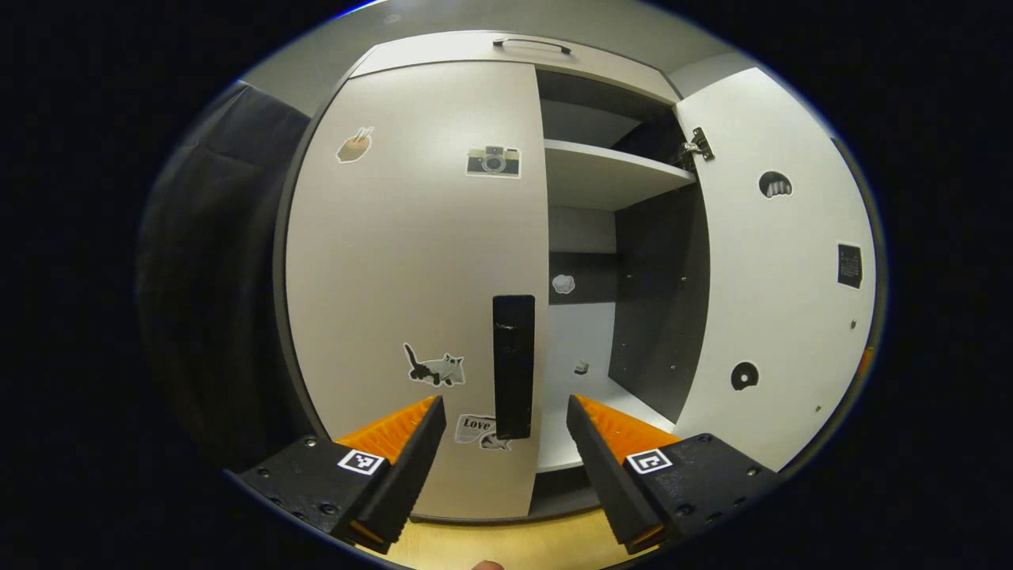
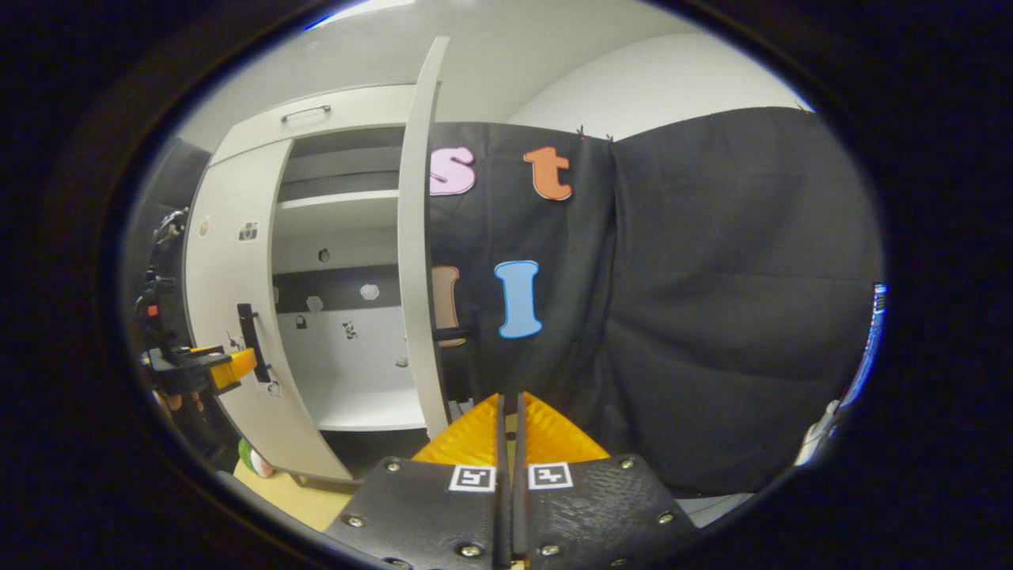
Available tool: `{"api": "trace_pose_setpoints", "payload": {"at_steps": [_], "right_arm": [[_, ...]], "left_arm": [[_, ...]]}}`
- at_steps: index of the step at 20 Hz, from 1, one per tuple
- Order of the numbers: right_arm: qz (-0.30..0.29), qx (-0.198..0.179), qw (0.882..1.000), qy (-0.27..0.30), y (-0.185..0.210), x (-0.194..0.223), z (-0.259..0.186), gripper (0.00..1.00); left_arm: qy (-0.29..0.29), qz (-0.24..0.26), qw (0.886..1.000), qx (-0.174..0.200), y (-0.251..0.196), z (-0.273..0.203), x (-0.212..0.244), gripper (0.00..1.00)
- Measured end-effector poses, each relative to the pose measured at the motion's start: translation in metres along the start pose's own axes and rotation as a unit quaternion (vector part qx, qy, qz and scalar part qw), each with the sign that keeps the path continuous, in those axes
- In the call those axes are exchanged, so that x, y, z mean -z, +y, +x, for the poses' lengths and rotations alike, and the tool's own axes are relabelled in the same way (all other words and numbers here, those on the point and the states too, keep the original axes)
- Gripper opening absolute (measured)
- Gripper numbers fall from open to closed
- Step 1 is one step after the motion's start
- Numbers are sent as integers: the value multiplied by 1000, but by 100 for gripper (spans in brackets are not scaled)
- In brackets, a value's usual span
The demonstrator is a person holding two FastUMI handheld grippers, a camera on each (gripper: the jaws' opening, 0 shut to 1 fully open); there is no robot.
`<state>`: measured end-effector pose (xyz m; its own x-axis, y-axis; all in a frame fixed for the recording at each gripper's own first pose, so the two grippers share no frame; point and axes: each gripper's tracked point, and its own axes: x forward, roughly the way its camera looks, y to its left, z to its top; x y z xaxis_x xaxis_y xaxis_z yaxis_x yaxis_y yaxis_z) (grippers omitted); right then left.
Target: Open the right door of the double-door shoe cabinet with the right hand, and open the left door with the left hand.
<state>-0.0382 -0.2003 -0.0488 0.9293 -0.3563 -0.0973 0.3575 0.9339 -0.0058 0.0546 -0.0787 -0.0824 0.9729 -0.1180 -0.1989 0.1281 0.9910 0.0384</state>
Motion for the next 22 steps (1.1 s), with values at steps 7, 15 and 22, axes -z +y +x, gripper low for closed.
{"api": "trace_pose_setpoints", "payload": {"at_steps": [7, 15, 22], "right_arm": [[-19, 46, 999, -11, -35, -6, -24, 1], [-14, 55, 998, -12, -46, -3, -31, 1], [-16, 46, 999, -12, -44, -1, -36, 1]], "left_arm": [[5, 8, 1000, -18, 0, 34, 7, 77], [-3, 0, 1000, -26, 1, 52, 4, 48], [1, -1, 1000, -28, 0, 55, 6, 34]]}}
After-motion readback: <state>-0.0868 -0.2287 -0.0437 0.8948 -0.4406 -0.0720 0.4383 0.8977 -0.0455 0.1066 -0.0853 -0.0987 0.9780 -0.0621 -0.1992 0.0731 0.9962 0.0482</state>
